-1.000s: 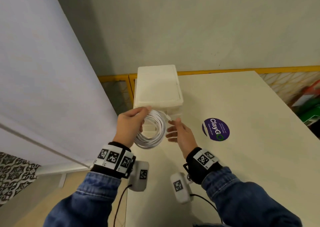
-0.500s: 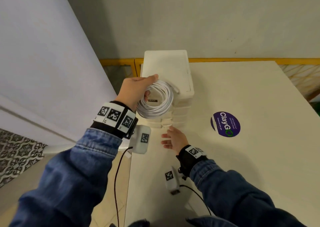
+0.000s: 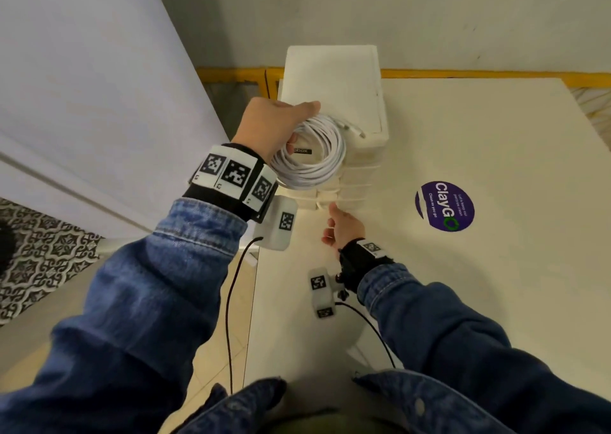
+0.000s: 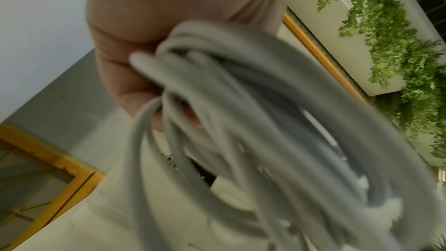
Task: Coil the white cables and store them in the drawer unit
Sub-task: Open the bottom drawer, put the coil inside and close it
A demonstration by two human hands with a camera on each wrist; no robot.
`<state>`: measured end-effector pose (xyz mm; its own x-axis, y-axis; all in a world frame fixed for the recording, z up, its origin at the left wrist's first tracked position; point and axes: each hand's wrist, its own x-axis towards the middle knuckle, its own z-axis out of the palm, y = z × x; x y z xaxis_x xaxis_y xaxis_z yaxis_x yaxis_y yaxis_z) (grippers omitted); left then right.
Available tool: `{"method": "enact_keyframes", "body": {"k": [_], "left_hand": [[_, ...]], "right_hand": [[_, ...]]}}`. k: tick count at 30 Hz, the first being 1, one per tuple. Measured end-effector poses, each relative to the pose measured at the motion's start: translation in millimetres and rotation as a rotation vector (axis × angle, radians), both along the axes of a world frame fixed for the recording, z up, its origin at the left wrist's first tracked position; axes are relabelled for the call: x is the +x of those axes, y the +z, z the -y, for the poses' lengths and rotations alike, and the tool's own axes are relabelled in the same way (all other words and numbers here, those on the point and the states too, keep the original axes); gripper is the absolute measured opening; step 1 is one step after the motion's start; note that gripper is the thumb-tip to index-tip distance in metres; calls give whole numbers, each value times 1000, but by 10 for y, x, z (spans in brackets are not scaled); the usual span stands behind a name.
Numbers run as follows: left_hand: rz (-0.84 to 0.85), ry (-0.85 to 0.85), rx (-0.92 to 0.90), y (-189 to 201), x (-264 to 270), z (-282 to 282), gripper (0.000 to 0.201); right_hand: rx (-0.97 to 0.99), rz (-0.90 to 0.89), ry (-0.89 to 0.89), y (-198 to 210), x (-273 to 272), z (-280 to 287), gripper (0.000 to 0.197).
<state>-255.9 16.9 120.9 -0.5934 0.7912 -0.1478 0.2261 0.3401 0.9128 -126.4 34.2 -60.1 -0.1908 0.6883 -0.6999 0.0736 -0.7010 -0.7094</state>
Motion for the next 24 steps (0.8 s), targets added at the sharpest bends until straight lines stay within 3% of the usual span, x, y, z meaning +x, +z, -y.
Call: {"method": "enact_keyframes", "body": {"k": [11, 24], "left_hand": [[-63, 24, -8, 20, 38, 12, 40], [-171, 24, -15, 15, 81, 31, 41]], "right_hand": [[59, 97, 169, -57, 237, 158, 14], [125, 80, 196, -84, 639, 703, 26]]}}
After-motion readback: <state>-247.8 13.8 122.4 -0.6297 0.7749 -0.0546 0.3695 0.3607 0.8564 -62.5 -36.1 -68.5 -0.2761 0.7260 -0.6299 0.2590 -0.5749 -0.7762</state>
